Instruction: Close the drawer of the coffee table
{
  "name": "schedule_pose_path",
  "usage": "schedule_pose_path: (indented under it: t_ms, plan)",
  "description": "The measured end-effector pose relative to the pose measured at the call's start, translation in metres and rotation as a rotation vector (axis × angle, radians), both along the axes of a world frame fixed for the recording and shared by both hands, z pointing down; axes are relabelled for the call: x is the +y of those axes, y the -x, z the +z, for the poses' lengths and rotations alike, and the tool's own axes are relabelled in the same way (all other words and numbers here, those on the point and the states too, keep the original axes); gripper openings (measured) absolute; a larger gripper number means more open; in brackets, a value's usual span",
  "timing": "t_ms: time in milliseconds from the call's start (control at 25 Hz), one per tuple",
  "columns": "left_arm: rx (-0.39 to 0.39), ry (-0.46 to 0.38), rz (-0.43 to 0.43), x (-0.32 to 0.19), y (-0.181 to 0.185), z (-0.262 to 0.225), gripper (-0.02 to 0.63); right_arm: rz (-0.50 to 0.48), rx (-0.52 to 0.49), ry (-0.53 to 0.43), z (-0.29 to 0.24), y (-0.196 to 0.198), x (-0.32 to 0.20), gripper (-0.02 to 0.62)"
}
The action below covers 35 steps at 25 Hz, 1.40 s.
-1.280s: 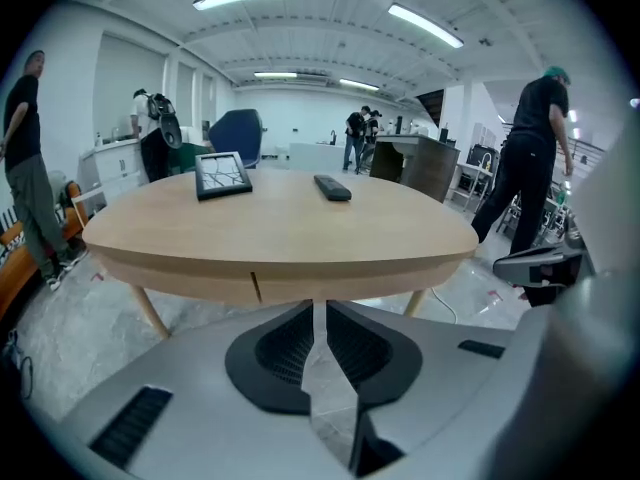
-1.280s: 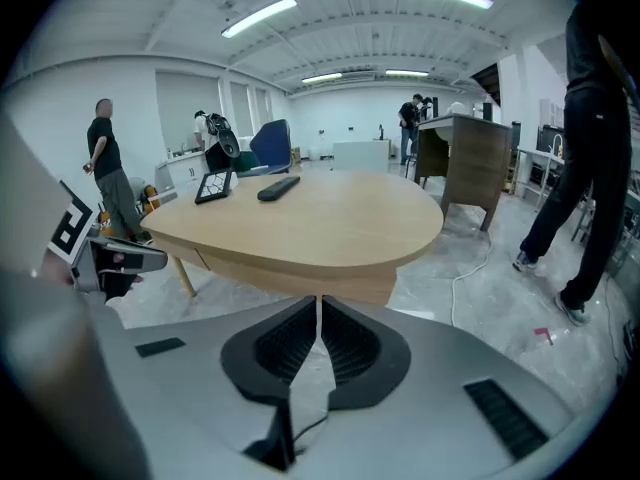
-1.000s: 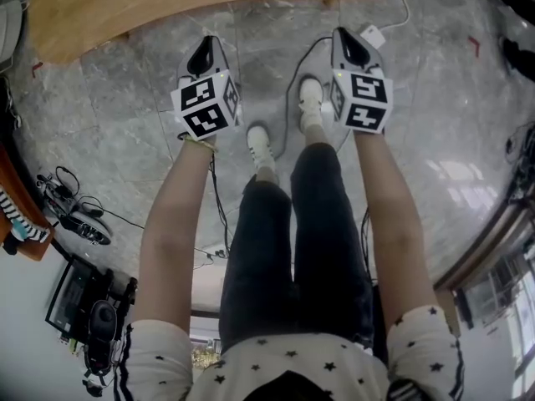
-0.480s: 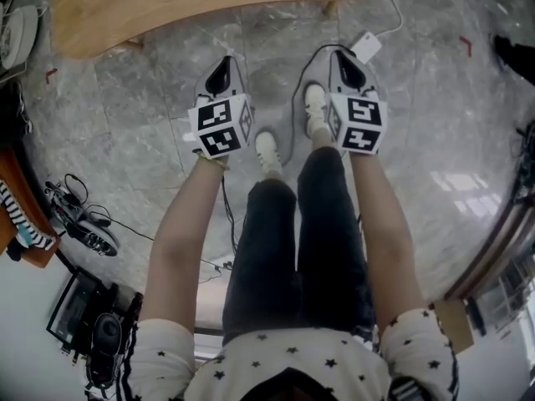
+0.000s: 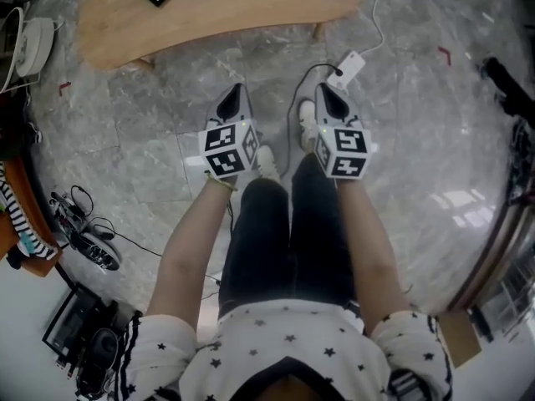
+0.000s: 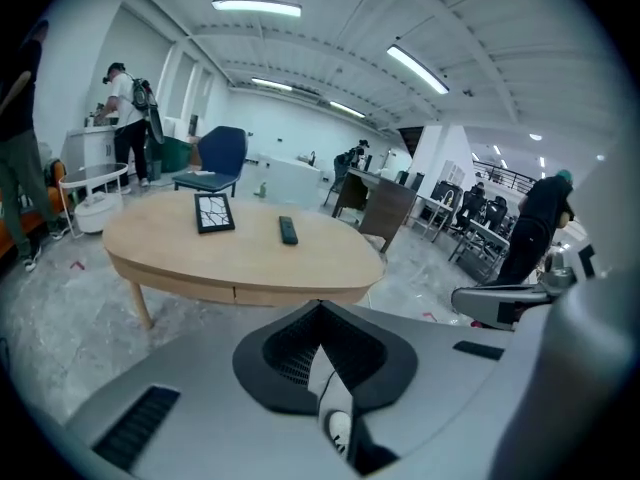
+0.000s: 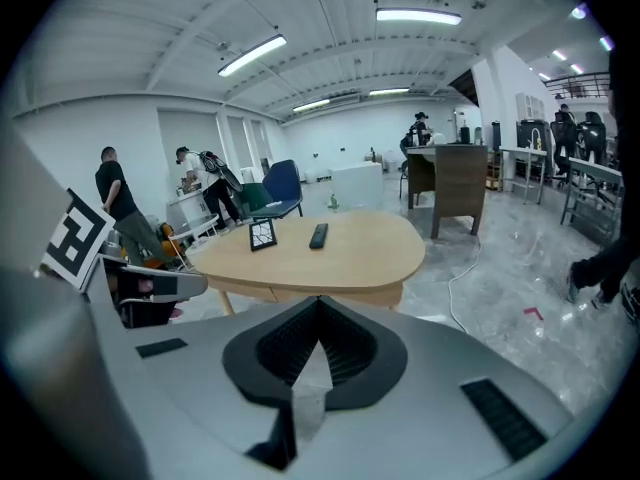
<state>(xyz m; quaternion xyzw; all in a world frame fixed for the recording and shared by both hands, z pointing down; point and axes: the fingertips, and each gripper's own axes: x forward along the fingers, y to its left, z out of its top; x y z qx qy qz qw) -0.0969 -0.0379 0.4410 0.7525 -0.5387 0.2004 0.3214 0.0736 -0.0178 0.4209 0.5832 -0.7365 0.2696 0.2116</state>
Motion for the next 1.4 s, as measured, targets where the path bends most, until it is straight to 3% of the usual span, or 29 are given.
schedule_pose_path:
  t_ms: [400, 880, 1400]
  plan:
    - [-0.002, -0.01, 0.133, 0.052, -0.018, -0.076, 0.009, -0.074, -0.031, -0.034, -0.082, 0.028, 0.048, 0.009]
    - [0.051, -0.024, 0.102, 0.091, -0.011, -0.147, 0.009, -0.208, -0.03, -0.063, -0.153, 0.051, 0.089, 0.009]
    - [0.118, -0.046, 0.123, 0.112, -0.013, -0.197, 0.009, -0.229, -0.07, -0.127, -0.209, 0.071, 0.109, 0.009]
